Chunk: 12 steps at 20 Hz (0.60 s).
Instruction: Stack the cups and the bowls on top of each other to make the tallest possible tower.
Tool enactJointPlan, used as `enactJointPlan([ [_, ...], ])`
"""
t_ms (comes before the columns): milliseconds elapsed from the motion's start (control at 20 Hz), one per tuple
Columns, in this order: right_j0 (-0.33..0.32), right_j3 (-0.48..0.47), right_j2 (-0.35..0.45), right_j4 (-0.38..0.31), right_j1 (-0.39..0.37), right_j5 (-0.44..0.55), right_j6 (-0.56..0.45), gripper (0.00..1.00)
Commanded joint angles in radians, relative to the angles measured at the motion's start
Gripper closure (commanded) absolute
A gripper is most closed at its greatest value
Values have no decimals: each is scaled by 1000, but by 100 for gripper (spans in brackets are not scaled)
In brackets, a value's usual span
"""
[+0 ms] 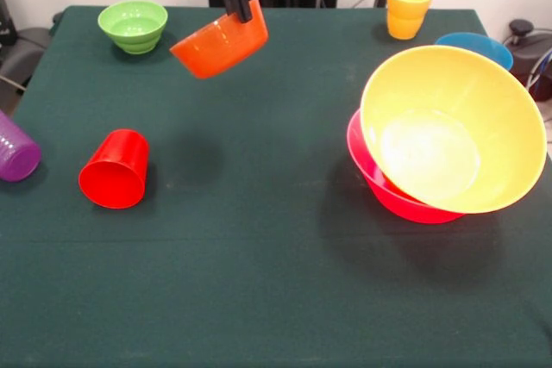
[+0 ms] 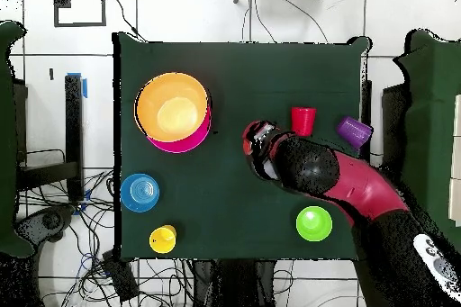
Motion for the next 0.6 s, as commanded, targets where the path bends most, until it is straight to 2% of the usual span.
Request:
enactJointPlan([
  [50,43,-46,-47,-61,49,-61,40,100],
  [600,38,-66,-49,-68,78,-73,19,100],
])
